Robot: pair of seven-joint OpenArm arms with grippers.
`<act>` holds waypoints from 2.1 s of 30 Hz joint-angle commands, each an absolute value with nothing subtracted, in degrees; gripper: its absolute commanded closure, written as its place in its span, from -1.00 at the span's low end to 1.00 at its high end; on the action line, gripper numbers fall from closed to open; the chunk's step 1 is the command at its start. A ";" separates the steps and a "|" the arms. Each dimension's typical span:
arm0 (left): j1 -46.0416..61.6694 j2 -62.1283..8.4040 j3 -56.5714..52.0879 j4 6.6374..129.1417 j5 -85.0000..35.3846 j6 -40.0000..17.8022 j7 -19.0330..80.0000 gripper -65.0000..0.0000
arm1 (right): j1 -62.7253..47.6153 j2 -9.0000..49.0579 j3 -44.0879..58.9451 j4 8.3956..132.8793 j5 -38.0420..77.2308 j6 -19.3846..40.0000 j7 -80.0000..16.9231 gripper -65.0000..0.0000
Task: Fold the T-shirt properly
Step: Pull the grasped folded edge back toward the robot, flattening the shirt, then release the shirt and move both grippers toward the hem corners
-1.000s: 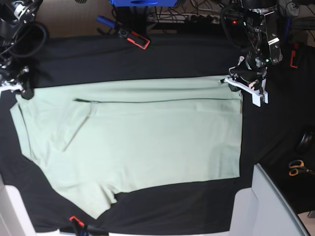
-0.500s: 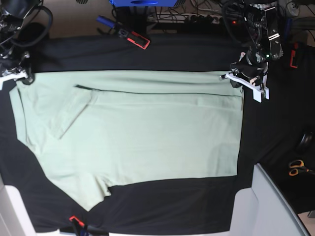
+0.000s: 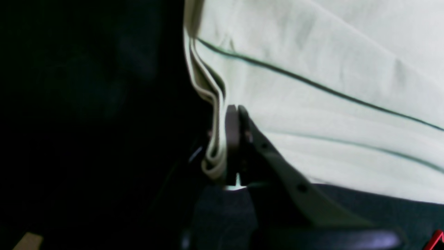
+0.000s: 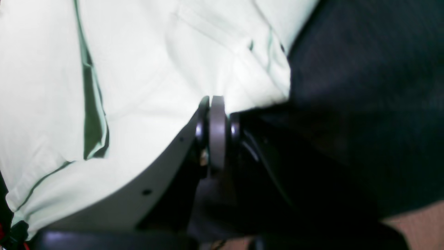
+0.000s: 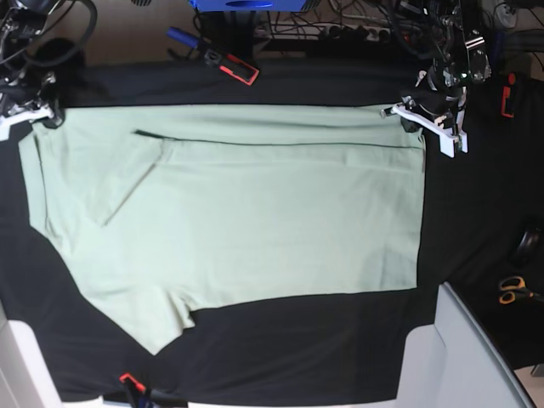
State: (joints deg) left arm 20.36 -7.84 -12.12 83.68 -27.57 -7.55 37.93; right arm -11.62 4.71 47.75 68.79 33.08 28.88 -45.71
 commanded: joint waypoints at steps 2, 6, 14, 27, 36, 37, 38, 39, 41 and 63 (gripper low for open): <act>22.20 -8.40 -12.53 85.76 -27.21 -7.16 38.37 1.00 | -12.26 5.67 48.04 69.76 33.63 29.14 -44.79 1.00; 25.01 -8.40 -12.62 87.87 -27.21 -7.16 38.20 1.00 | -12.97 5.76 48.04 70.02 33.63 29.23 -44.79 1.00; 27.56 -8.31 -12.62 88.48 -27.30 -7.16 38.11 1.00 | -15.96 4.26 48.04 76.70 33.63 29.23 -45.14 1.00; 31.34 -8.31 -12.70 92.35 -27.30 -7.16 38.02 1.00 | -18.77 3.74 47.96 77.05 33.63 29.23 -45.23 1.00; 31.43 -8.31 -12.70 91.56 -27.21 -7.08 38.55 1.00 | -18.86 2.77 47.87 76.88 33.54 29.23 -45.23 0.96; 31.43 -8.31 -12.70 91.21 -27.21 -6.90 38.55 1.00 | -18.95 2.77 47.87 76.88 33.54 29.14 -45.32 0.93; 31.43 -8.31 -12.70 91.03 -27.21 -6.90 38.73 1.00 | -18.95 2.77 47.87 76.97 33.63 29.14 -45.32 0.84; 31.52 -8.31 -12.70 90.86 -27.21 -6.81 39.60 0.94 | -19.12 2.77 47.87 77.05 33.63 29.14 -45.32 0.74; 31.52 -8.40 -13.32 90.77 -27.30 -6.81 41.89 0.65 | -19.82 2.77 47.96 77.49 33.63 29.05 -45.85 0.44; 23.08 -13.32 -28.35 101.49 -27.12 -6.81 43.47 0.14 | -2.15 17.63 38.64 78.11 25.45 29.14 -49.10 -0.12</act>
State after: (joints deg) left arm 22.98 -12.60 -27.79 100.82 -27.18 -7.35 44.12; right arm -1.89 16.58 38.09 77.08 25.30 29.76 -49.71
